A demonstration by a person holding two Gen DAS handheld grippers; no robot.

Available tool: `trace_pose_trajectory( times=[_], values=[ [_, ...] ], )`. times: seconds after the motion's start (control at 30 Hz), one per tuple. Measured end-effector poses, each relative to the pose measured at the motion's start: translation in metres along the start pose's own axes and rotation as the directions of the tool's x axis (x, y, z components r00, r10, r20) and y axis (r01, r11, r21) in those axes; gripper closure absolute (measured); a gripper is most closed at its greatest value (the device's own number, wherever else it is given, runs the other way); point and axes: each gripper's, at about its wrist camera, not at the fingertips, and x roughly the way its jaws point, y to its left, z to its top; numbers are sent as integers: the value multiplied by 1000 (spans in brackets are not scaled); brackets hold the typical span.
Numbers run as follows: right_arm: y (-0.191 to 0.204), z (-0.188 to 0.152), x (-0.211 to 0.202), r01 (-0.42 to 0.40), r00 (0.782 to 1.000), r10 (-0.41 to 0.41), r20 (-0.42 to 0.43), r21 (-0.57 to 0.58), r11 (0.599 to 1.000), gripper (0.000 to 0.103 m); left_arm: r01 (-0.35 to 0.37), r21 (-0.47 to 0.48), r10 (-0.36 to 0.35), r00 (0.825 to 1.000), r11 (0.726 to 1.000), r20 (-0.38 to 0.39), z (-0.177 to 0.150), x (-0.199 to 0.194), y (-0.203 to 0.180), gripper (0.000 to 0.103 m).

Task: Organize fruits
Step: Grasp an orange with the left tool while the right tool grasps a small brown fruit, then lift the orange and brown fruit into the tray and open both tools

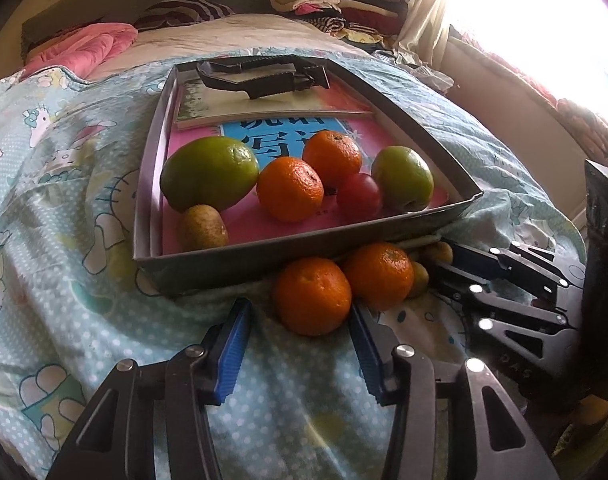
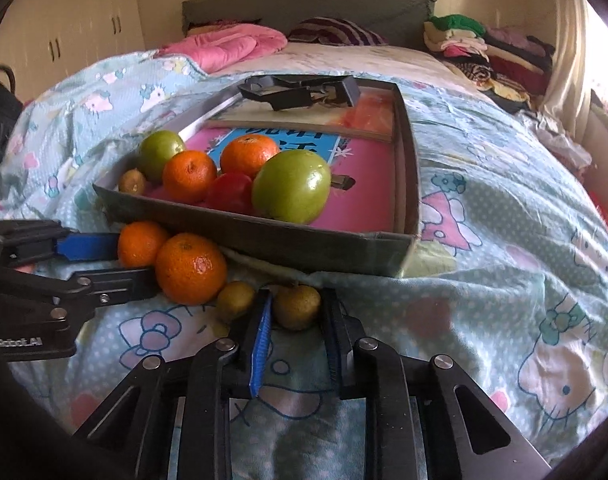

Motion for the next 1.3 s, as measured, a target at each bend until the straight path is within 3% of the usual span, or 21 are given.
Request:
trace_pose_trajectory(
  times=[0.17,0.3,0.47,0.6,0.7,1.0,1.3],
  values=[
    [-10,-5,-10,-24,1000,23,20,48,999,78,11,8,-11,1000,1000,8,-1,3,0,54],
    [-13,-7,-14,-31,999,29,26,69,997,78,64,-6,-64,998,998,11,-2,4,4,66],
    [-13,-9,-20,-28,999,26,37,72,997,78,68,11,-69,997,998,21,-4,0,4,69],
    [-16,-11,-23,-34,999,30,43,87,996,78,92,-12,-91,995,996,26,-6,-9,12,69],
    [-17,-11,-24,-37,998,33,46,89,995,78,48,-15,-47,998,999,43,-5,-15,15,68],
    [-12,-8,-29,-36,997,31,66,78,996,78,32,-17,-32,999,999,30,-2,-2,12,68],
    [-10,8,-56,-43,990,33,135,72,996,78,53,-36,-49,994,998,99,9,-43,13,68]
  ],
)
